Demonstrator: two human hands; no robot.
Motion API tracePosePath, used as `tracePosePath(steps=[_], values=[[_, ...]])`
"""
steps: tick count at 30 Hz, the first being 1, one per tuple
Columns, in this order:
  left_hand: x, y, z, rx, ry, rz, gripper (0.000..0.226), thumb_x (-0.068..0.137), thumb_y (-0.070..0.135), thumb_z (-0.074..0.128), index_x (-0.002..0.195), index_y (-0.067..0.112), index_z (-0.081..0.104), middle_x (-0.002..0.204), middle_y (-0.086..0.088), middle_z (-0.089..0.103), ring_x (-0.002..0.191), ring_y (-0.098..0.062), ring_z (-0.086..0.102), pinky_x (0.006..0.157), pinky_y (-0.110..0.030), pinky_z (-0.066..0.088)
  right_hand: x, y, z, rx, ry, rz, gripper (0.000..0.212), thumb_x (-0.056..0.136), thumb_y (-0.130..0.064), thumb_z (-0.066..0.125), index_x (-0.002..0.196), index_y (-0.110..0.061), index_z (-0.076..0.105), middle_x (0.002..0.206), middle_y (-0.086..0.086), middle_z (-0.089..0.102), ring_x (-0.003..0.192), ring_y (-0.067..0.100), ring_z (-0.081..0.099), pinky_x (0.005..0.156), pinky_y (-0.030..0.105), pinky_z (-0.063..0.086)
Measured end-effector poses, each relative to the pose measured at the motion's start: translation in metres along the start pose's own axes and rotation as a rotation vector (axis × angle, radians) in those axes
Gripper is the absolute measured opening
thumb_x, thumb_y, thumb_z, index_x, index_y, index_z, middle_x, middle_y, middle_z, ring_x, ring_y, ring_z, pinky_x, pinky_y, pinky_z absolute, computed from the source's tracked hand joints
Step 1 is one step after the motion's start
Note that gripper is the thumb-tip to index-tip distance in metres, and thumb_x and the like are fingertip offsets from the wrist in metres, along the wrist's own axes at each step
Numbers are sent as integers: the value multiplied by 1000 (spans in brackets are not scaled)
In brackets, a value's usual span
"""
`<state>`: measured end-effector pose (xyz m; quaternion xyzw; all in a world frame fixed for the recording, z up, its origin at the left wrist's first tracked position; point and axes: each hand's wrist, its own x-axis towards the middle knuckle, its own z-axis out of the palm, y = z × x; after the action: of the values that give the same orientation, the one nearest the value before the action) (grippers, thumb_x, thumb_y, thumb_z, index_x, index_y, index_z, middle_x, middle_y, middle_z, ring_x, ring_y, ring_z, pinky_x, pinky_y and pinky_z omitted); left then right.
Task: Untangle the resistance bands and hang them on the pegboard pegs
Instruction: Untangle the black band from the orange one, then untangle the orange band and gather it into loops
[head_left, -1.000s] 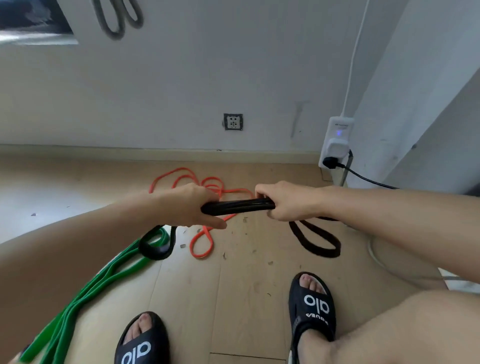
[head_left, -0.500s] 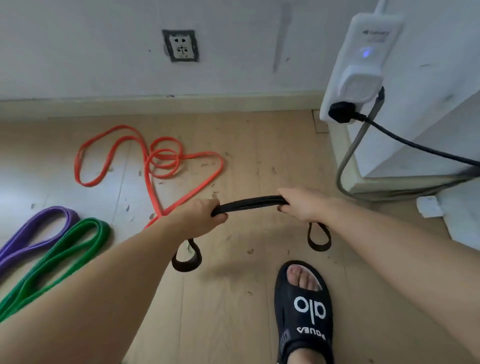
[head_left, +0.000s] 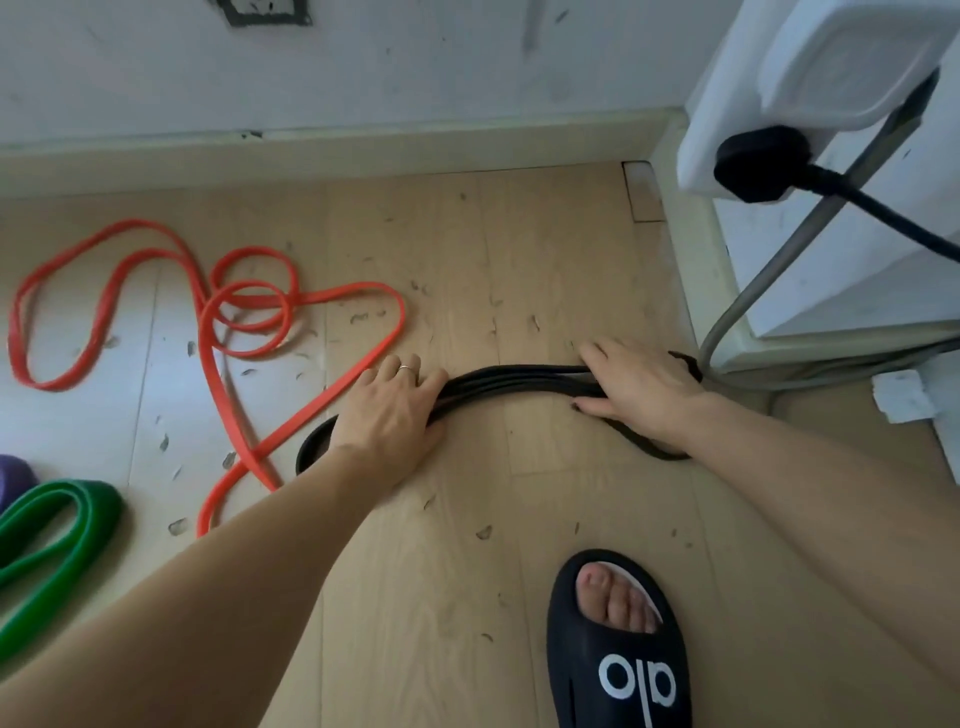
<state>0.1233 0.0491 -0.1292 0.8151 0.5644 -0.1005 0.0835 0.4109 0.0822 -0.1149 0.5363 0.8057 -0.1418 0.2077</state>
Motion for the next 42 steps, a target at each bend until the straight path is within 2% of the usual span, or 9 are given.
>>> tracePosePath(steps=[7,15,19,22,25,28,33,39,42], values=[[-15,-4,5,34,-49,-30,64,87,58,52,135,18,40,127,-3,49,115,-23,49,99,-35,44,-4,-7,15,-88,183,-98,50,95,-54,53,128,-17,52,124,6,53,114,25,53,112,42,37],[-10,3,5,17,-75,-21,35,97,33,49,128,19,43,119,-1,57,105,-21,56,88,-32,46,5,-29,4,-96,155,-86,55,97,-58,44,130,-16,50,122,6,56,116,27,55,119,48,27],[-14,-3,1,-24,-59,-26,51,93,55,51,129,19,42,117,1,54,104,-20,55,86,-31,44,15,-57,-4,-18,161,-159,53,98,-52,47,138,-18,45,130,5,54,124,25,51,124,46,20],[-18,-20,-8,-106,1,-103,54,95,64,41,125,19,45,116,-1,55,107,-23,56,89,-35,46,28,-86,-13,58,183,-203,48,100,-45,45,141,-20,45,132,4,54,125,25,50,120,43,25],[-18,-51,-12,-156,45,-304,31,102,30,40,126,11,47,126,-12,54,114,-31,54,90,-42,48,42,-116,-24,168,203,-208,41,104,-32,41,145,-25,44,129,4,56,124,26,51,114,40,32],[-20,-78,-8,-117,-119,-404,30,100,19,45,128,9,45,133,-13,52,119,-33,52,92,-43,48,51,-142,-37,274,202,-198,42,105,-28,40,147,-27,43,128,5,57,123,27,52,111,41,37],[-26,-89,1,-97,-248,-390,8,102,19,44,107,12,41,112,-12,59,97,-31,62,75,-38,49,53,-167,-54,420,152,-161,44,107,-30,37,151,-24,41,134,5,57,125,27,52,105,40,41],[-41,-95,-33,-207,-101,-447,24,103,6,37,117,4,56,99,-7,43,83,-24,45,69,-32,46,27,-177,-80,581,149,-130,47,106,-32,42,153,-24,38,148,4,50,134,27,48,106,39,42],[-55,-107,-83,-437,18,-479,21,103,21,39,110,4,50,86,-2,45,79,-23,46,70,-36,41,5,-180,-111,533,140,-192,52,103,-30,48,153,-30,35,148,-1,50,133,25,49,102,36,44]])
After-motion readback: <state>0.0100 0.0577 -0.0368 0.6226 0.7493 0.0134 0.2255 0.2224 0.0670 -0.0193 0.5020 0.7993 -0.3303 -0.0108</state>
